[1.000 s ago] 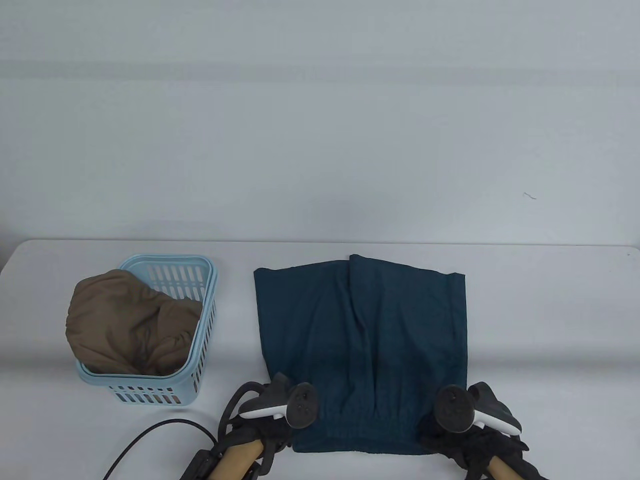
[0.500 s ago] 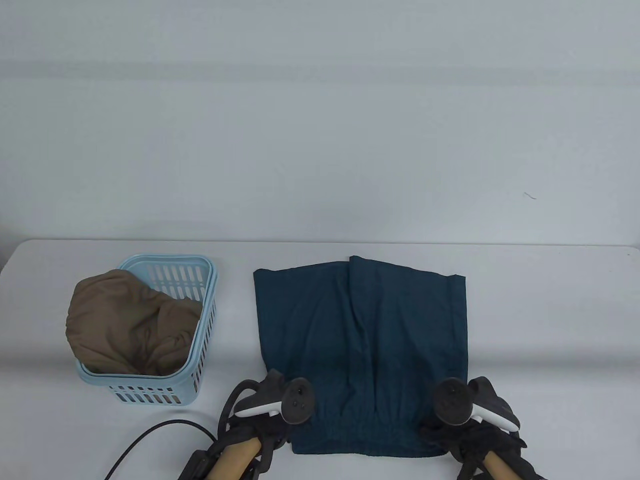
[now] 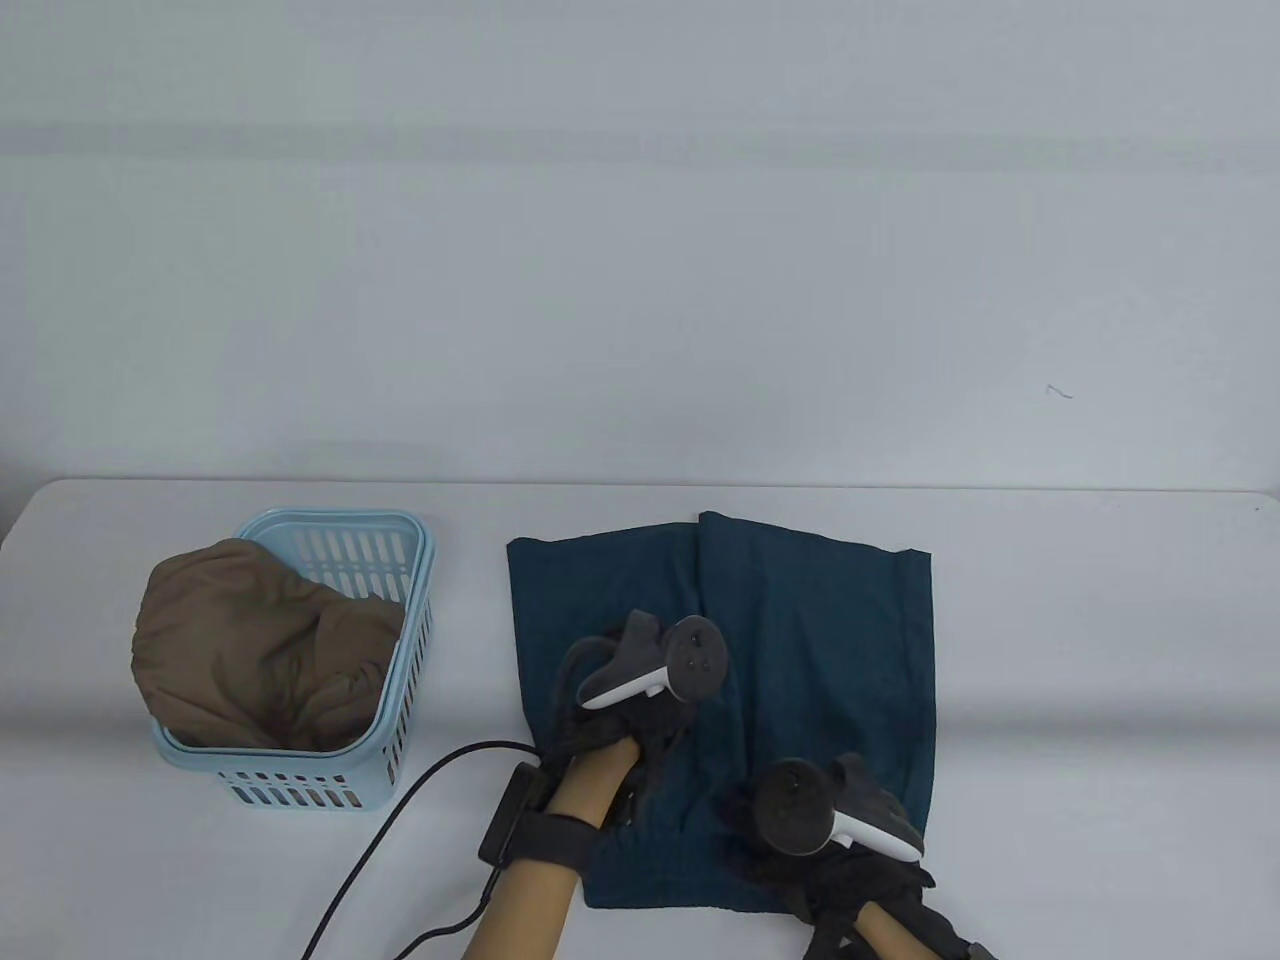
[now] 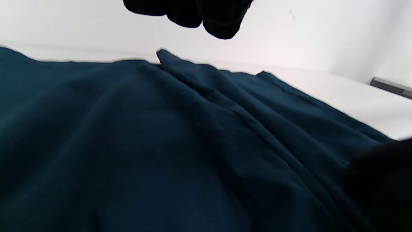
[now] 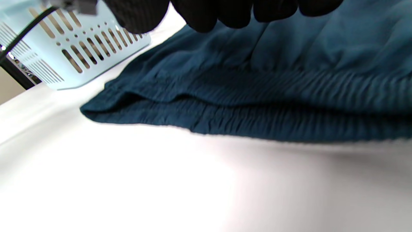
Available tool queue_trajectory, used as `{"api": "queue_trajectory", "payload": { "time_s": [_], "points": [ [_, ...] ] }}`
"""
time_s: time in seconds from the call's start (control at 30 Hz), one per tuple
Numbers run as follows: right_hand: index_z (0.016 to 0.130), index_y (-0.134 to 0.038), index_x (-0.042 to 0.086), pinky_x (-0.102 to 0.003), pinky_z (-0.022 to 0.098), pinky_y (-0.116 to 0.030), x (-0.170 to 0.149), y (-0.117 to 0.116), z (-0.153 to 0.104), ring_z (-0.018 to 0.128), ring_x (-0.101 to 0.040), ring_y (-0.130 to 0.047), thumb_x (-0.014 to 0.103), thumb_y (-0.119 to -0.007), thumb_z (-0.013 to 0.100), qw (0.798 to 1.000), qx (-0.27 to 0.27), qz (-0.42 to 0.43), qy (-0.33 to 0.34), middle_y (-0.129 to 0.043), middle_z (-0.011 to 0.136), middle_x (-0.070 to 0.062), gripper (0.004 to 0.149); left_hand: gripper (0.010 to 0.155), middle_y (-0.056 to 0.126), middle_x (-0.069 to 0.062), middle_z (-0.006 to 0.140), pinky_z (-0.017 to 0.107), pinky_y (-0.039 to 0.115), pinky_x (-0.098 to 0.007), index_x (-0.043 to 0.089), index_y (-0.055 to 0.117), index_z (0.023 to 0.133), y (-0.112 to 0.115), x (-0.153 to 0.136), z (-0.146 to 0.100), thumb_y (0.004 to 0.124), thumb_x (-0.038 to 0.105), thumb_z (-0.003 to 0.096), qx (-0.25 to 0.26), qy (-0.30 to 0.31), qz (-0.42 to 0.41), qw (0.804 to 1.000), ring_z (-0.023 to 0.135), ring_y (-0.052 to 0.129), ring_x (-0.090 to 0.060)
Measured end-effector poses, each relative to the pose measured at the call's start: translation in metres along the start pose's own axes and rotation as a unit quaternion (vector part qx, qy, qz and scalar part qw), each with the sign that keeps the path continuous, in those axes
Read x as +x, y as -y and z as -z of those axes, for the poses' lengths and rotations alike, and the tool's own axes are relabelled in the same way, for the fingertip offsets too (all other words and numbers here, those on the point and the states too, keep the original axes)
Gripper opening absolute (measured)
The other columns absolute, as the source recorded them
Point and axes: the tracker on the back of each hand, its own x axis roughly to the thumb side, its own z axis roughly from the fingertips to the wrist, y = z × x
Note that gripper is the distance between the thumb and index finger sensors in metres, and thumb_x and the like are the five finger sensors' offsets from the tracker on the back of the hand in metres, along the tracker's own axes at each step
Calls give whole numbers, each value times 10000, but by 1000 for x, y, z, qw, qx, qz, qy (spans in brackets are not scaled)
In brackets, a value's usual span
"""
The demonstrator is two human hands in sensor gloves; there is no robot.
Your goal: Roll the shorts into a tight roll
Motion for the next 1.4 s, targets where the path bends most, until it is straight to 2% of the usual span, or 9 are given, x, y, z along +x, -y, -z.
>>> {"api": "queue_trajectory", "payload": {
  "time_s": [0.17, 0.23, 0.33, 1.07, 1.4],
  "points": [
    [1106, -405, 133, -636, 726, -435, -4, -15, 7, 1060, -462, -415, 405, -605, 550, 1000, 29, -8, -5, -337, 1167, -176, 651, 530, 368, -138, 1186, 705, 234, -688, 211, 520, 1069, 32, -4, 38, 623, 206, 549, -74, -16, -20, 997, 1101, 389, -451],
    [1104, -407, 132, -627, 729, -428, -7, -20, 9, 1058, -430, -376, 402, -604, 550, 999, 35, 0, -7, -341, 1162, -174, 646, 537, 339, -125, 1188, 702, 230, -695, 231, 497, 1073, 47, -7, 49, 621, 208, 552, -109, -18, -26, 994, 1103, 374, -450],
    [1102, -411, 137, -620, 730, -431, -7, -20, 9, 1055, -417, -374, 402, -602, 552, 999, 32, -4, -8, -350, 1160, -161, 640, 541, 279, -96, 1174, 704, 235, -694, 259, 438, 1064, 60, -10, 57, 612, 213, 555, -134, -18, -36, 990, 1090, 318, -440],
    [1091, -402, 124, -632, 726, -399, -2, -27, 11, 1044, -427, -325, 395, -592, 556, 999, 33, -23, -19, -314, 1144, -161, 629, 553, 202, -57, 1158, 712, 254, -692, 297, 325, 1049, 70, -6, 53, 581, 230, 564, -122, -40, 0, 992, 1086, 251, -400],
    [1077, -453, 130, -634, 722, -411, -9, -22, 8, 1038, -415, -375, 385, -595, 556, 999, 28, -12, -29, -361, 1139, -148, 598, 549, 236, -90, 1153, 718, 309, -691, 281, 338, 1050, 68, 1, 54, 591, 248, 563, -116, -63, 20, 991, 1070, 309, -423]
  ]
}}
